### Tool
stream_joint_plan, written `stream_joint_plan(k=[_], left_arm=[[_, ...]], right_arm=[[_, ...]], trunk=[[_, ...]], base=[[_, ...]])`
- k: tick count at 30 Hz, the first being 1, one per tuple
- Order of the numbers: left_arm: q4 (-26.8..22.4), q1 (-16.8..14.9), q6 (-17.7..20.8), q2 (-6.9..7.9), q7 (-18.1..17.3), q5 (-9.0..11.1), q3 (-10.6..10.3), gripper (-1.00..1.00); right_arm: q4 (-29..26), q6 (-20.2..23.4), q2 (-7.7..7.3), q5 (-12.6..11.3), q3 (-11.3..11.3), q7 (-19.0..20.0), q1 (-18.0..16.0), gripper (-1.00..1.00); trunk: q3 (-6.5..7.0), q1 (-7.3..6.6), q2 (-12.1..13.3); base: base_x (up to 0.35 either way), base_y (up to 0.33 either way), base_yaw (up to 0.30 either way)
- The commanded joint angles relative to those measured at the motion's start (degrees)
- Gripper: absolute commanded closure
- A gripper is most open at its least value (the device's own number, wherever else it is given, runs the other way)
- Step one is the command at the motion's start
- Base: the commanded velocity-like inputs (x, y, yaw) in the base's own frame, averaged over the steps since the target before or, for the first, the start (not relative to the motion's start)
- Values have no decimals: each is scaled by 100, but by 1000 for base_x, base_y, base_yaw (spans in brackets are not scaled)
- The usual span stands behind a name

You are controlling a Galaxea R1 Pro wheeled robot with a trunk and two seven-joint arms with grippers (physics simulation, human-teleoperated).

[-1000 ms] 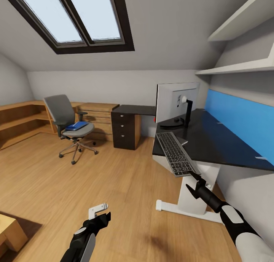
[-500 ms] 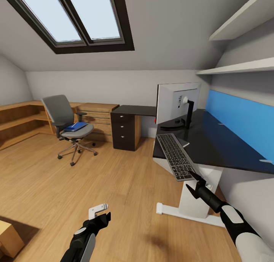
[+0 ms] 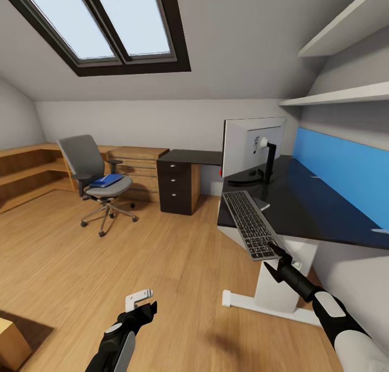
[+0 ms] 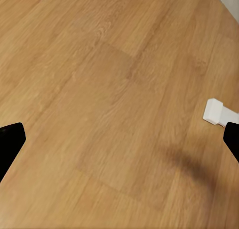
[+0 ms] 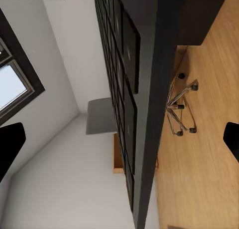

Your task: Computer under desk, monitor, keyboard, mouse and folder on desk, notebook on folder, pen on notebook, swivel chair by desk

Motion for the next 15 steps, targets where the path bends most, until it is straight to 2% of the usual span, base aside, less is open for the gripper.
stream_joint_plan(k=[1, 6, 15], left_arm=[[-9, -2, 25, -3, 28, 61, 5, -100], [-9, -2, 25, -3, 28, 62, 5, -100], [-9, -2, 28, -3, 29, 61, 5, -100]], right_arm=[[3, 38, 1, -8, -22, 5, -5, -100], [3, 38, 1, -7, -21, 4, -5, -100], [-3, 38, 1, -6, -22, -2, -5, -100]], trunk=[[-6, 0, -3], [-6, 0, -3], [-6, 0, -3]], base=[[169, 0, 0], [106, 0, 0], [12, 0, 0]])
